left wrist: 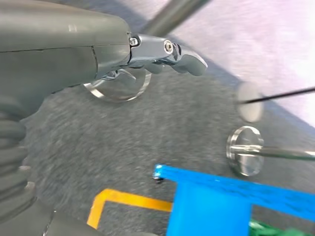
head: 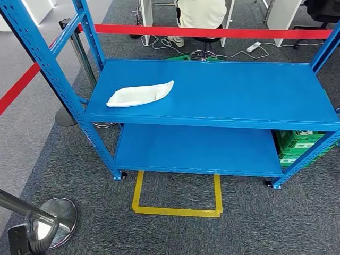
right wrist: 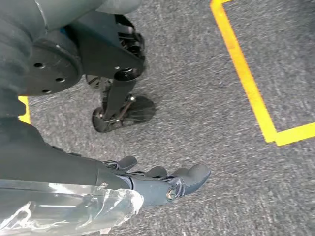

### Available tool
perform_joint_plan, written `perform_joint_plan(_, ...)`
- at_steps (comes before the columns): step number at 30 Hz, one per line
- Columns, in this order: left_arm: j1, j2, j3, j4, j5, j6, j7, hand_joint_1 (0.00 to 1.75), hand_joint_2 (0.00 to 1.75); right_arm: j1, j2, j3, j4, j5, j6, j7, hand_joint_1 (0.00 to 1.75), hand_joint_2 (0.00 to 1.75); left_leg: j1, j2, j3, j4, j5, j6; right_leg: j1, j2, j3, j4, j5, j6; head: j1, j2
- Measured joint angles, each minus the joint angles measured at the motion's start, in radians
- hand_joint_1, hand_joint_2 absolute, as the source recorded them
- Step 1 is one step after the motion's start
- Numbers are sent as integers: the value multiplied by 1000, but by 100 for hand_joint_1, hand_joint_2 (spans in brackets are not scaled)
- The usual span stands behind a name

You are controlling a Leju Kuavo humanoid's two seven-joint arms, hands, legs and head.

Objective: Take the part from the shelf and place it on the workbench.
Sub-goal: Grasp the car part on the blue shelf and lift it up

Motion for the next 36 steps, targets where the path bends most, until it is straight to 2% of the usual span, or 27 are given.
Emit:
perform_joint_plan(5, 30, -18, -77, -128, -13, 20, -1, 0, 175, 0, 2, -12, 8, 27, -7, 24, 0, 175, 0, 0, 0, 1, 0, 0, -1, 0, 0, -1, 0, 0, 0, 0)
perform_joint_plan(9, 64, -26, -165, -250, -26, 48, -2, 0, 175, -1, 6, -16, 18, 59, -18, 54, 0, 175, -4, 0, 0, 3, -4, 7, -4, 0, 1, -3, 0, 5, 0, 0)
perform_joint_plan(11, 83, -28, -209, -310, -33, 63, -2, 0, 175, -1, 9, -17, 23, 77, -23, 70, 0, 175, -8, 0, -1, 2, -6, 12, -8, 0, 3, -7, 0, 10, -1, 0)
perform_joint_plan(13, 101, -28, -254, -372, -39, 79, -2, 0, 175, -1, 11, -19, 28, 95, -27, 88, 0, 175, -8, -1, 3, -6, -12, 24, -9, 0, 6, 1, 8, 20, -1, 0)
perform_joint_plan(15, 119, -30, -298, -429, -45, 95, -2, 0, 175, -1, 11, -22, 31, 114, -32, 107, 0, 175, -2, -1, 16, -16, -18, 36, -8, -1, -2, 25, 4, 29, 3, 0)
perform_joint_plan(17, 138, -30, -341, -482, -51, 111, -2, 0, 175, -3, 11, -25, 35, 135, -36, 127, 0, 175, 1, -1, 33, -19, -25, 42, -9, -2, -45, 104, -36, 32, 9, 0)
perform_joint_plan(19, 153, -30, -380, -525, -57, 129, -2, 0, 175, -2, 11, -28, 39, 158, -40, 150, 0, 175, 2, 0, 47, -18, -34, 42, -11, -2, -120, 232, -84, 37, 13, 0)
perform_joint_plan(20, 159, -30, -395, -541, -59, 138, -2, 0, 175, 0, 11, -30, 40, 169, -41, 161, 0, 175, 3, 0, 54, -18, -39, 38, -12, -3, -151, 275, -92, 39, 13, 0)
perform_joint_plan(21, 165, -29, -410, -558, -63, 146, -1, 0, 175, 2, 11, -31, 41, 181, -42, 173, 0, 175, 5, 0, 65, -18, -46, 34, -12, -3, -167, 287, -82, 41, 14, 0)
perform_joint_plan(22, 172, -27, -426, -575, -68, 155, 0, 0, 175, 4, 11, -32, 42, 192, -42, 184, 0, 175, 8, -1, 77, -18, -55, 29, -13, -3, -165, 259, -54, 43, 14, 0)
perform_joint_plan(24, 182, -20, -469, -612, -82, 175, 2, 0, 175, 4, 12, -33, 45, 213, -43, 205, 0, 175, 15, -2, 106, -18, -77, 17, -16, -3, -123, 140, 26, 48, 15, 0)
perform_joint_plan(25, 185, -14, -491, -627, -89, 185, 4, 0, 175, 2, 12, -33, 49, 222, -43, 213, 0, 175, 17, -2, 117, -17, -88, 10, -16, -3, -105, 83, 47, 47, 19, 0)
perform_joint_plan(26, 186, -7, -509, -639, -97, 194, 6, 0, 175, 0, 13, -33, 52, 230, -43, 220, 0, 175, 17, -3, 122, -18, -97, 2, -16, -2, -91, 49, 55, 40, 22, 0)
perform_joint_plan(28, 189, 6, -540, -664, -115, 215, 15, 0, 175, -3, 14, -35, 57, 244, -42, 232, 0, 175, 16, -2, 127, -18, -104, -12, -11, -1, -83, 32, 40, 16, 21, 0)
perform_joint_plan(29, 189, 12, -555, -677, -125, 225, 20, 0, 175, -2, 14, -37, 57, 251, -42, 236, 0, 175, 16, -1, 123, -9, -99, -18, -11, -1, -75, 32, 37, 4, 17, 0)
perform_joint_plan(30, 189, 16, -571, -689, -133, 232, 25, 0, 175, -1, 14, -38, 57, 256, -42, 240, 0, 175, 17, 1, 107, 24, -83, -24, -12, -1, -66, 28, 31, -4, 13, 0)
perform_joint_plan(31, 189, 21, -584, -698, -138, 237, 27, 0, 175, 0, 14, -40, 58, 259, -42, 242, 0, 175, 18, 2, 75, 77, -67, -29, -13, -2, -53, 20, 26, -11, 10, 0)
perform_joint_plan(32, 190, 26, -594, -703, -141, 239, 30, 0, 175, 1, 14, -40, 58, 261, -42, 243, 0, 175, 18, 4, 30, 145, -58, -34, -14, -2, -37, 9, 20, -17, 7, 0)
perform_joint_plan(33, 191, 30, -602, -707, -143, 241, 31, 0, 175, 1, 14, -40, 59, 263, -42, 244, 0, 175, 18, 6, -22, 214, -67, -37, -14, -2, -19, -2, 14, -21, 3, 0)
perform_joint_plan(34, 193, 34, -608, -709, -145, 243, 32, 0, 175, 1, 14, -41, 60, 264, -42, 244, 0, 175, 18, 7, -69, 264, -97, -39, -14, -1, -1, -13, 6, -23, 1, 0)
perform_joint_plan(35, 195, 39, -615, -711, -147, 245, 33, 0, 175, 2, 14, -41, 61, 266, -42, 245, 0, 175, 18, 7, -107, 290, -135, -39, -14, 0, 20, -23, -2, -23, -1, 0)
perform_joint_plan(36, 197, 43, -622, -714, -151, 247, 34, 0, 175, 3, 14, -41, 63, 269, -41, 246, 0, 175, 18, 7, -134, 293, -167, -38, -14, 2, 43, -32, -13, -23, -2, 0)
